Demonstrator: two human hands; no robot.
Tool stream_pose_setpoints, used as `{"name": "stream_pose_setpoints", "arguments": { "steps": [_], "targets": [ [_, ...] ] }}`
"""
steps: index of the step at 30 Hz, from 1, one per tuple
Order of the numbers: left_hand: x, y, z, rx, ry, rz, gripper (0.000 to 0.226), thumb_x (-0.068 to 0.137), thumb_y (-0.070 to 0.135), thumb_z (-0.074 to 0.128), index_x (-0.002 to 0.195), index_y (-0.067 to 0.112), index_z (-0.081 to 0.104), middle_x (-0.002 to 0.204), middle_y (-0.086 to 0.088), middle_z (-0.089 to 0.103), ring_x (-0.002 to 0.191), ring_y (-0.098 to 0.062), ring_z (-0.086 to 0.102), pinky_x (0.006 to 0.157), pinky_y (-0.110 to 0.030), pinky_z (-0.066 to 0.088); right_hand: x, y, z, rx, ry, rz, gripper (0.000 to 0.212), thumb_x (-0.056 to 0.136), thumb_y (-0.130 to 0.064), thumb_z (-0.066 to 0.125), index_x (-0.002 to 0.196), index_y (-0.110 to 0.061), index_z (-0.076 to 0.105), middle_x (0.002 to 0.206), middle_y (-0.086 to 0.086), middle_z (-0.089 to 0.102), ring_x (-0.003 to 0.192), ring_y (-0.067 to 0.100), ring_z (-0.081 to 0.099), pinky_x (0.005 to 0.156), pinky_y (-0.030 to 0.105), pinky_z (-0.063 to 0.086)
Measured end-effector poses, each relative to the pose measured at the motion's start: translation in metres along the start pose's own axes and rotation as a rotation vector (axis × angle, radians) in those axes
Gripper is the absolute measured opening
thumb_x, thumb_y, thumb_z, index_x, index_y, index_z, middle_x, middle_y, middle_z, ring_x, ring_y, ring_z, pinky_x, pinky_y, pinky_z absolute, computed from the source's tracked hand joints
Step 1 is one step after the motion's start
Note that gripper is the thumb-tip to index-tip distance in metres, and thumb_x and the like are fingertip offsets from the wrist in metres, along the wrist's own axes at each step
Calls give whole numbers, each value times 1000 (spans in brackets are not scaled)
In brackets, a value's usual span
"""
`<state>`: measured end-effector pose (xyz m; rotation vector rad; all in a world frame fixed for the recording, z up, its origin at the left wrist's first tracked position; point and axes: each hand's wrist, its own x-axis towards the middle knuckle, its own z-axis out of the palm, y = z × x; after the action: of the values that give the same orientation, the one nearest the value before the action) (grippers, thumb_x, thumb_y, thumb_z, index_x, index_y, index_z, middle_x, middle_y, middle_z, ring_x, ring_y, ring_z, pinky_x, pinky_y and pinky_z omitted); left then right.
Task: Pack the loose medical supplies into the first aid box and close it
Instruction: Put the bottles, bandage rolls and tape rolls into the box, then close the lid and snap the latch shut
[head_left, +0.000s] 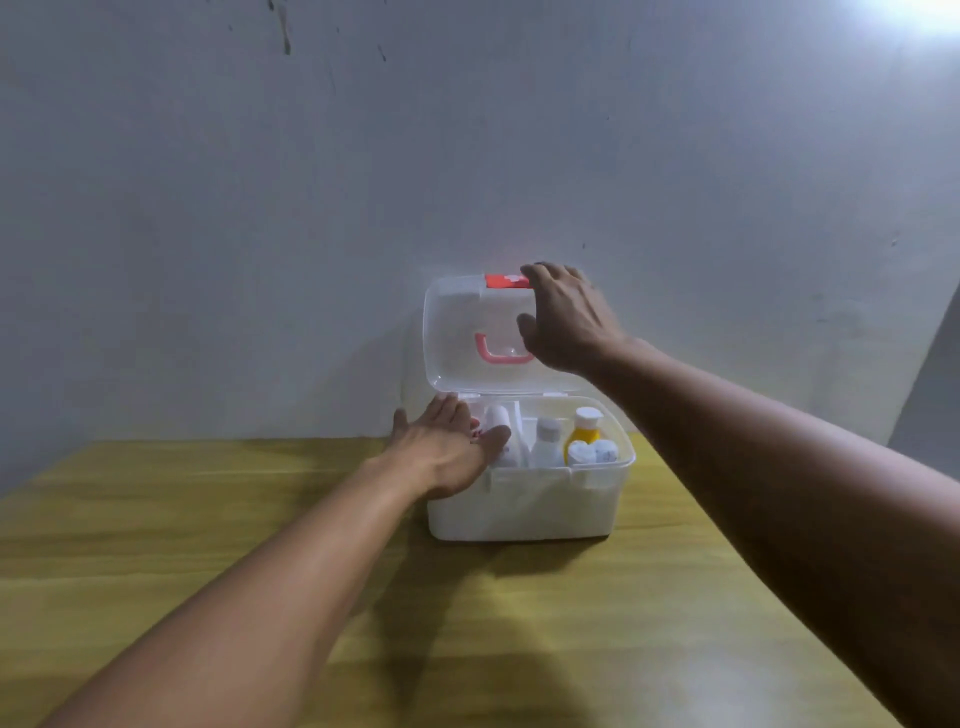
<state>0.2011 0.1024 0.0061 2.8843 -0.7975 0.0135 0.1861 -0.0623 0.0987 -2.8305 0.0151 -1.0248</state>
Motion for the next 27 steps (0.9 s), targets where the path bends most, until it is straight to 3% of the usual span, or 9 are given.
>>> {"name": "stream_pose_setpoints", "arguments": {
  "steps": [5,8,11,13,18,21,23,25,27],
  "targets": [
    [-7,0,1,-47,49,-2,77,91,65,11,153,19,9,164,0,4,151,-15,-3,120,-54,-4,21,5,6,-148,9,-16,36,90,-15,57,125,-12,56,122,14,60,116,32,52,104,52,37],
    [-14,2,7,-210,277,4,75,94,60,13,152,18,-11,162,0,-15,149,-14,-14,120,-48,-13,21,6,-1,-182,80,-85,24,93,-12,56,115,-8,65,114,17,62,106,33,56,98,51,41],
    [-21,1,12,-484,520,-32,76,91,57,16,153,17,-3,163,1,-10,149,-10,-11,120,-42,-14,15,14,-7,-209,66,-125,17,91,-11,60,105,-6,69,115,16,62,105,33,55,90,43,45],
    [-25,0,12,-621,576,-86,76,89,56,17,154,17,3,163,2,-5,149,-8,-7,121,-41,-10,11,18,-10,-162,28,-119,28,89,-17,65,115,-9,64,127,14,55,115,32,51,93,45,46],
    [-25,-9,20,-418,394,-73,74,94,61,13,154,17,9,163,-1,-1,150,-14,-9,117,-44,-17,18,17,-3,-106,-64,-46,46,88,-22,66,126,-7,45,122,18,59,104,34,54,79,42,46],
    [-15,-17,26,-336,306,-62,97,77,80,0,146,17,30,162,1,17,151,-17,0,114,-49,-17,24,14,-1,-105,-72,-34,47,90,-20,63,131,-8,44,127,17,56,110,35,54,86,45,47],
    [-14,-20,24,-311,291,-66,104,73,84,-3,145,17,30,161,2,19,151,-17,5,116,-52,-12,27,13,-4,-142,-28,-74,40,92,-19,59,130,-9,50,126,17,54,112,35,52,89,46,46],
    [-18,-17,21,-317,253,-85,103,72,84,-2,151,20,17,164,0,4,151,-17,-3,116,-49,-16,23,12,-13,-157,31,-122,29,95,-19,55,122,-8,58,119,17,57,107,35,54,86,45,47],
    [-26,-13,19,-366,229,-113,100,71,80,-3,153,23,-10,159,1,-24,148,-16,-20,112,-43,-22,12,8,-25,-150,57,-175,27,96,-20,52,117,-7,63,113,18,60,100,35,56,83,44,49]
  ]
}}
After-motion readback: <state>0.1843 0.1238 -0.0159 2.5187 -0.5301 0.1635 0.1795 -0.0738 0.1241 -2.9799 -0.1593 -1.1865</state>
